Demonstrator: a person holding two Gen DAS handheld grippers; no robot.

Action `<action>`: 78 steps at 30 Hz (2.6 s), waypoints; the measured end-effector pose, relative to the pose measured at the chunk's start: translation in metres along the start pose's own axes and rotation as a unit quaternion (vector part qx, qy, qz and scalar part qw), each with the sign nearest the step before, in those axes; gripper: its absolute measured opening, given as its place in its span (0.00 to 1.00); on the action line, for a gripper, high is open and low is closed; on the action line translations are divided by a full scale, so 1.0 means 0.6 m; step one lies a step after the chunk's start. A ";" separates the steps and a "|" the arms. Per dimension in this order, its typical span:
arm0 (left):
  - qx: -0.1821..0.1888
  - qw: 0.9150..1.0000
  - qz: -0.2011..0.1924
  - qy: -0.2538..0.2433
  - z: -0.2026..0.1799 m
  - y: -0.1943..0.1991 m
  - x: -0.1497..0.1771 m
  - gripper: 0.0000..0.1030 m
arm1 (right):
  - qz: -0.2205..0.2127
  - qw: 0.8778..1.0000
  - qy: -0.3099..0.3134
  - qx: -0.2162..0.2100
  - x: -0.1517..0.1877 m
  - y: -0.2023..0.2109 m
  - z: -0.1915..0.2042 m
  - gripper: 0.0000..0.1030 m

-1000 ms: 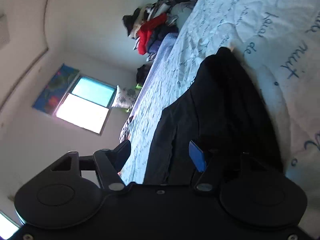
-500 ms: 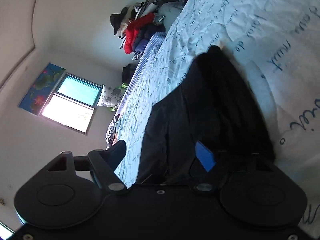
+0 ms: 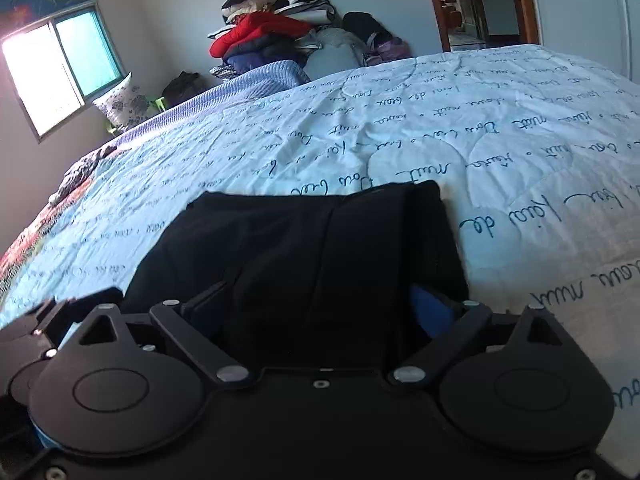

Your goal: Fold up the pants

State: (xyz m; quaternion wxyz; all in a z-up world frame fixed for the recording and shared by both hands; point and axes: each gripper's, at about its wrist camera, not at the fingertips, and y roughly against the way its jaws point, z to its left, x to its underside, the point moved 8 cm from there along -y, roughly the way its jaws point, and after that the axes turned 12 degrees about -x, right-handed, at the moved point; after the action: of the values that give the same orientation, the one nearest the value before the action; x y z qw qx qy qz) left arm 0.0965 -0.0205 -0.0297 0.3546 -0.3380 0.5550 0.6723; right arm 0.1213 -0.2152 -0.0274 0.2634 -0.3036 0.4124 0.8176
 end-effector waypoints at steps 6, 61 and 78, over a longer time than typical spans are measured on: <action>-0.006 1.000 0.027 0.007 0.019 -0.001 0.026 1.00 | 0.006 0.998 0.051 0.039 -0.025 -0.012 0.007 0.93; -0.018 1.000 -0.009 0.004 0.014 0.007 -0.022 1.00 | -0.041 0.992 0.069 0.097 -0.002 0.012 -0.028 1.00; 0.006 0.997 0.046 0.061 0.026 -0.032 0.026 1.00 | -0.009 0.990 0.090 0.111 0.022 0.006 -0.015 1.00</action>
State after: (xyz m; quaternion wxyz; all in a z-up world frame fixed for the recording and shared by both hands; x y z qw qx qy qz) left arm 0.1039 -0.0012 -0.0504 0.2909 -0.3503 0.5946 0.6626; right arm 0.1123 -0.2221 -0.0395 0.2641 -0.3486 0.5203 0.7335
